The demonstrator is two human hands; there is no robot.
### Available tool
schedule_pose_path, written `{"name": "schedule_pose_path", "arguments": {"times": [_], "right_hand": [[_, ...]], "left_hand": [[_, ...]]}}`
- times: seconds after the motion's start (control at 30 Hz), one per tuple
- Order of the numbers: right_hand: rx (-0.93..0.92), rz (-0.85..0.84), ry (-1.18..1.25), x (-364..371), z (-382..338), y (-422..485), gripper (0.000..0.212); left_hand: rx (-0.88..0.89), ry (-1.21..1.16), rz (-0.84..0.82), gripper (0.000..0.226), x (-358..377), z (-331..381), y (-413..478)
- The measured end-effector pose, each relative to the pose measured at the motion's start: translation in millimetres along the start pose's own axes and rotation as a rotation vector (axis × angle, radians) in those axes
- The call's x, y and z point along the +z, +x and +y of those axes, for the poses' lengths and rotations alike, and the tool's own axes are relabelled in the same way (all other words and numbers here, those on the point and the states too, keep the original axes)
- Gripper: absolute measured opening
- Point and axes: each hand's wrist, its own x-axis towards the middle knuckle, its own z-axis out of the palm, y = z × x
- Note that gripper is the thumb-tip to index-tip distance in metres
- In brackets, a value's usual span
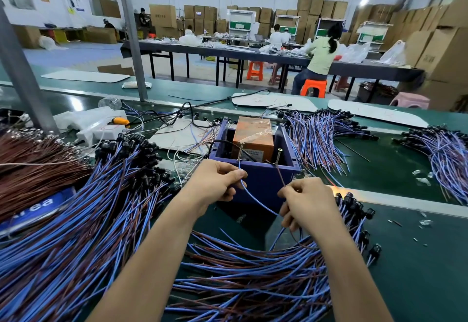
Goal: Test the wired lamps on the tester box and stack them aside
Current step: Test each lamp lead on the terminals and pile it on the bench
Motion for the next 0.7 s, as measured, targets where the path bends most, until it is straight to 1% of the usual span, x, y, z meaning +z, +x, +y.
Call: {"name": "schedule_pose_path", "arguments": {"times": [0.27,0.37,0.43,0.5,0.53,0.57,0.6,0.63,0.67,0.7], "right_hand": [[-0.003,0.013,0.023,2,3,3,0.024],[-0.031,-0.012,0.027,2,3,3,0.023],[-0.063,-0.083,0.03,1,1,1,0.023],[-0.088,-0.237,0.018,-1,-1,-3,0.022],[-0.094,-0.337,-0.001,-2,-2,-5,0.022],[-0.097,-0.439,-0.031,-3,-3,-8,0.021],[-0.099,-0.528,-0.071,-3,-3,-10,0.022],[-0.106,-0.585,-0.112,-2,-3,-11,0.024],[-0.115,-0.604,-0.145,-1,-4,-12,0.028],[-0.121,-0.597,-0.163,1,-4,-12,0.03]], "left_hand": [[0.006,0.038,0.019,0.015,0,0,0],[0.018,0.04,-0.017,0.015,-2,0,0],[0.029,0.033,-0.081,0.016,-7,3,-1],[0.03,0.055,-0.129,0.02,-16,7,-1],[0.026,0.084,-0.114,0.026,-23,7,-1],[0.026,0.134,-0.058,0.032,-31,7,0],[0.033,0.238,0.042,0.038,-40,5,2],[0.051,0.407,0.157,0.04,-50,1,5],[0.052,0.605,0.242,0.04,-59,-3,8],[0.02,0.782,0.269,0.038,-66,-9,11]]}}
